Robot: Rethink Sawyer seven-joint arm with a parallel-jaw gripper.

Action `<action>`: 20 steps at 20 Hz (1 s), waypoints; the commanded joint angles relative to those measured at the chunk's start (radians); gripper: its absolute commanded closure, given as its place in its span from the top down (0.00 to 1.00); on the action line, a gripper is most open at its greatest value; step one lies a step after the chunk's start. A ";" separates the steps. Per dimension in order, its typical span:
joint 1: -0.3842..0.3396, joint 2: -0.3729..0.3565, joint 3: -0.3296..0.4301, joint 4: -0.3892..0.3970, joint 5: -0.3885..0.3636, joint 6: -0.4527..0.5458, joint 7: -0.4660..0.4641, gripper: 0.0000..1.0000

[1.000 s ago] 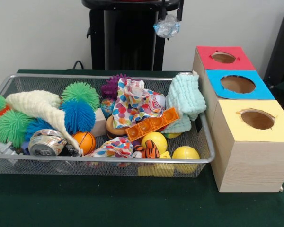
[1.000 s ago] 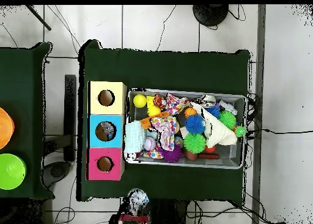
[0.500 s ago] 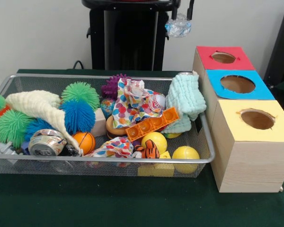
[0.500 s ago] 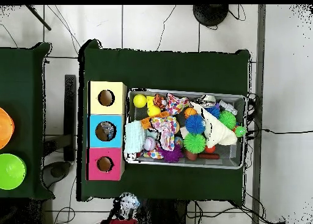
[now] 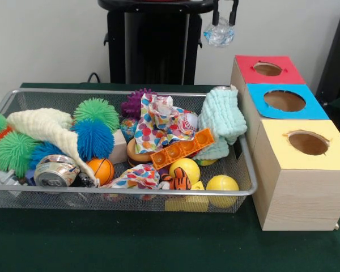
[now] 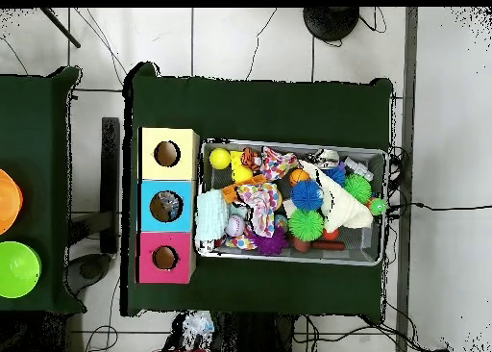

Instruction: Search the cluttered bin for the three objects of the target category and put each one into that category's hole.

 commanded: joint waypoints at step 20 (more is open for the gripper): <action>0.095 -0.094 0.070 -0.226 0.205 0.192 0.169 0.00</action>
